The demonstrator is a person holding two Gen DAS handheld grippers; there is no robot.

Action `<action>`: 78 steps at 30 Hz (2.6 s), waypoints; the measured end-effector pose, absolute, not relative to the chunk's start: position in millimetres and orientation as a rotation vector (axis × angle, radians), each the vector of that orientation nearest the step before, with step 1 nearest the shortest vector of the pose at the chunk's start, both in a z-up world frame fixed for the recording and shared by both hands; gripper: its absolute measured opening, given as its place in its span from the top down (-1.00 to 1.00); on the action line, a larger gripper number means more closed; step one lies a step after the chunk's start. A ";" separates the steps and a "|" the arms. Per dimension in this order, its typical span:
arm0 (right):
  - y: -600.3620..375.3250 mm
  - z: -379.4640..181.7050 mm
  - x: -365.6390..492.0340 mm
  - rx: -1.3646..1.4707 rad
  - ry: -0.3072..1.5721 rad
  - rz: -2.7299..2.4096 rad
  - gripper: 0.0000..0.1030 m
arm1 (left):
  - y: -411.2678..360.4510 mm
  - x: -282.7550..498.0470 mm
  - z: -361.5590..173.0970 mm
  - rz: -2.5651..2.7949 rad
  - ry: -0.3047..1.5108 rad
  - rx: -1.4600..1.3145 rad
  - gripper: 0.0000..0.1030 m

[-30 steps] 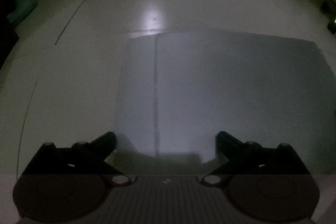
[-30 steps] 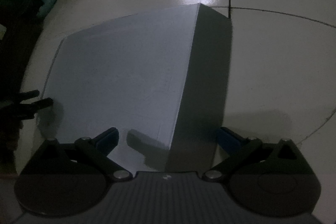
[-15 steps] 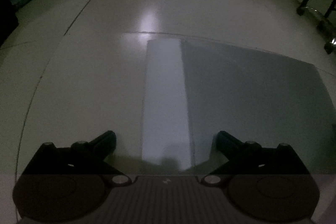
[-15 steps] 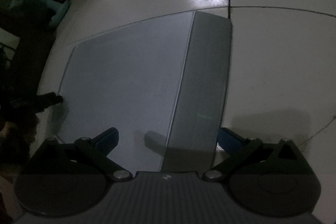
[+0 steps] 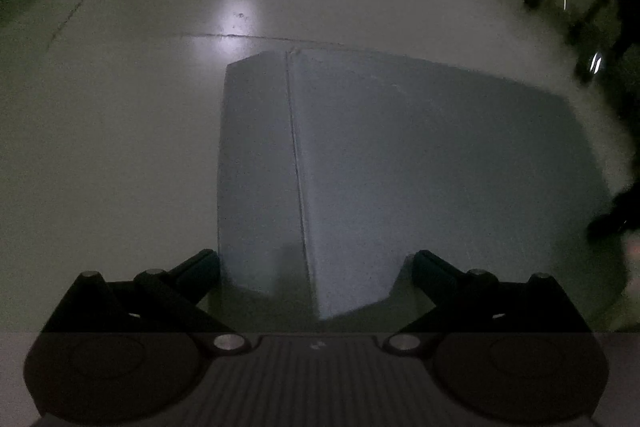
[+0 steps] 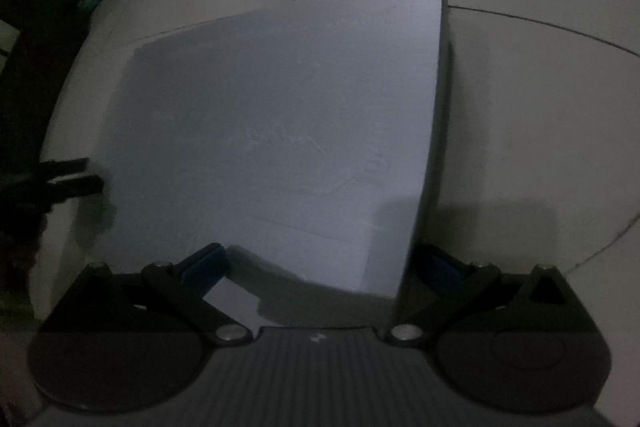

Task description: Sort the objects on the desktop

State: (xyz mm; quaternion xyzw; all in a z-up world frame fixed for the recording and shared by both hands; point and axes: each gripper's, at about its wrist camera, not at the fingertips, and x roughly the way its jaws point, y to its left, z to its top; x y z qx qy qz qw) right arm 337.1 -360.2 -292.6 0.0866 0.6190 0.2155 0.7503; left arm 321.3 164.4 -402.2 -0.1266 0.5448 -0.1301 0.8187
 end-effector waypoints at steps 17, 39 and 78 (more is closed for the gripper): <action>-337.8 -301.0 330.3 0.252 1.339 0.446 -1.00 | 105.3 314.7 -389.6 -0.201 1.154 -0.235 -1.00; -295.9 -240.5 346.7 0.246 1.275 0.383 -1.00 | 89.3 303.6 -314.7 -0.204 1.163 -0.154 -1.00; -246.1 -111.3 198.6 0.246 1.441 0.345 -1.00 | 68.1 95.2 -145.5 -0.102 1.216 -0.169 -1.00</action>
